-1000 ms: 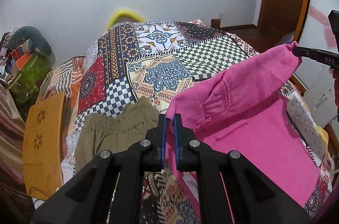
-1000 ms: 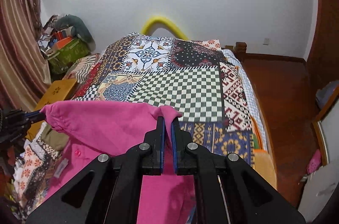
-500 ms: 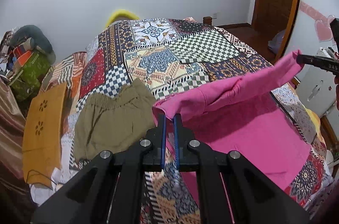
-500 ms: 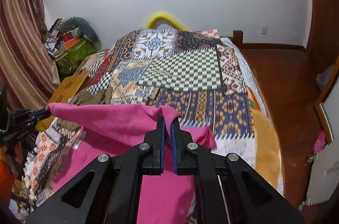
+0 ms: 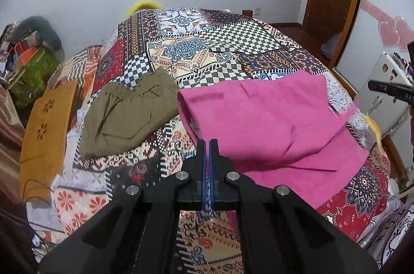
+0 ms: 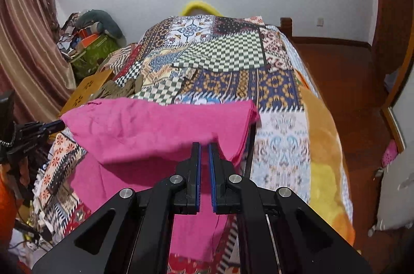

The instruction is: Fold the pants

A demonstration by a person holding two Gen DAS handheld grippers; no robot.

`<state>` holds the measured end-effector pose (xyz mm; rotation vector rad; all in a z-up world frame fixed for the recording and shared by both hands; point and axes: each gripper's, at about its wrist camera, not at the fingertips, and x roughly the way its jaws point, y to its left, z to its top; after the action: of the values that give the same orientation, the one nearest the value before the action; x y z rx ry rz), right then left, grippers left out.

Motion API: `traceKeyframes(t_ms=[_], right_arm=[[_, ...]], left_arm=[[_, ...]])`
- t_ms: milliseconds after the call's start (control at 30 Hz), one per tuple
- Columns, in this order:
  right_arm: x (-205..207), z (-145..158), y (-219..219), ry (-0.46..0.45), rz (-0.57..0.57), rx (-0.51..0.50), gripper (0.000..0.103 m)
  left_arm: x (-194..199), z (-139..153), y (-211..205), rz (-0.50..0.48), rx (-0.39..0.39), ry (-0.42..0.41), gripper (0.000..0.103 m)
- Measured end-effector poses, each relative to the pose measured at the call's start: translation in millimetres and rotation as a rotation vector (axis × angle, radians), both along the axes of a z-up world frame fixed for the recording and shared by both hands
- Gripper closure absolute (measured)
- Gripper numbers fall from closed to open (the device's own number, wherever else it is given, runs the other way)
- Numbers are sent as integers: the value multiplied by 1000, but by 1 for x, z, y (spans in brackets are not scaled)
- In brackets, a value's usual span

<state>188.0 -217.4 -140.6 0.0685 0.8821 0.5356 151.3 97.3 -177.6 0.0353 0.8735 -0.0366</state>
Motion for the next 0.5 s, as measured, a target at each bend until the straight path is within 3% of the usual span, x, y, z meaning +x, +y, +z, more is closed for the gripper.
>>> traceKeyframes(t_ms=[133,500], right_arm=[[-7,-6,-8,23,-18,14,98],[-25,-2,25,-40,80,-107,97]], left_arm=[[-10,-5,1,1,-13,16,102],[-11,-5,-34,-88,34,44,100]])
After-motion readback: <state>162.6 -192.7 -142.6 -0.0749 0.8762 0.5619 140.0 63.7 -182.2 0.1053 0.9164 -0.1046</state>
